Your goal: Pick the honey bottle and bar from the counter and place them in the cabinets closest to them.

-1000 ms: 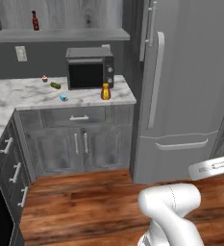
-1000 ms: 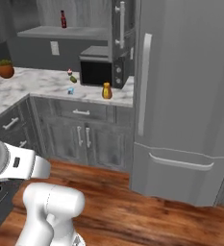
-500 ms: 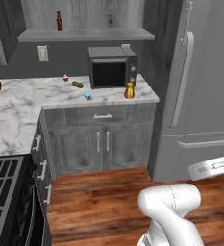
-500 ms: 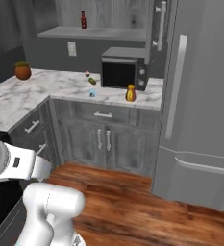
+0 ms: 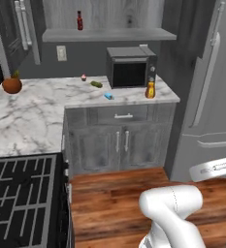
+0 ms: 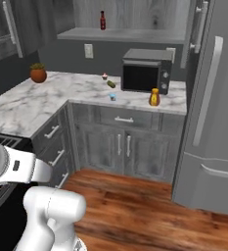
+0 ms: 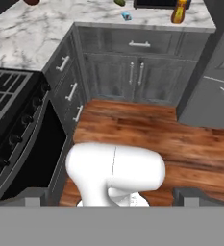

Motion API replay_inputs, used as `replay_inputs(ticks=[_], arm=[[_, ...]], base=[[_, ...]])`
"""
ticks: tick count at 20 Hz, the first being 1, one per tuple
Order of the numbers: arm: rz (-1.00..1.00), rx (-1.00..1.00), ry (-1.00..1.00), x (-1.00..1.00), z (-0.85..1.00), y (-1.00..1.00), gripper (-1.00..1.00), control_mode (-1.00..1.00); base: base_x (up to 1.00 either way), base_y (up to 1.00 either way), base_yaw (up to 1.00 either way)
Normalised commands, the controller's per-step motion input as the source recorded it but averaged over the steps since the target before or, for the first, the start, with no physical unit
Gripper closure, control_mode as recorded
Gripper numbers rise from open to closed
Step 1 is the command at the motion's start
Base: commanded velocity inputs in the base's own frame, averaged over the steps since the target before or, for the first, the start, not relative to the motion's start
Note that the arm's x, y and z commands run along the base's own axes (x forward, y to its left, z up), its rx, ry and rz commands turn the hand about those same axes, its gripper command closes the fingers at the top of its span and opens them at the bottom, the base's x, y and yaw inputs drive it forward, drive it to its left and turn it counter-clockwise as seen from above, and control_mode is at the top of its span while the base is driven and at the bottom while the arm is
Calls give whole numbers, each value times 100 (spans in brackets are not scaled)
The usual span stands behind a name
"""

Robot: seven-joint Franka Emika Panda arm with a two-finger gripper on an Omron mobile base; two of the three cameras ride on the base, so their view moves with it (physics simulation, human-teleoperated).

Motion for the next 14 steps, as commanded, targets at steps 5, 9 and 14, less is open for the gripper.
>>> replay_inputs(ticks=[5,9,14], arm=[[0,0,0,0,0,0,-100,100],[0,0,0,0,0,0,-100,100],[0,0,0,0,0,0,-100,100]], base=[[0,13,0],[7,0,0],[41,0,-3]])
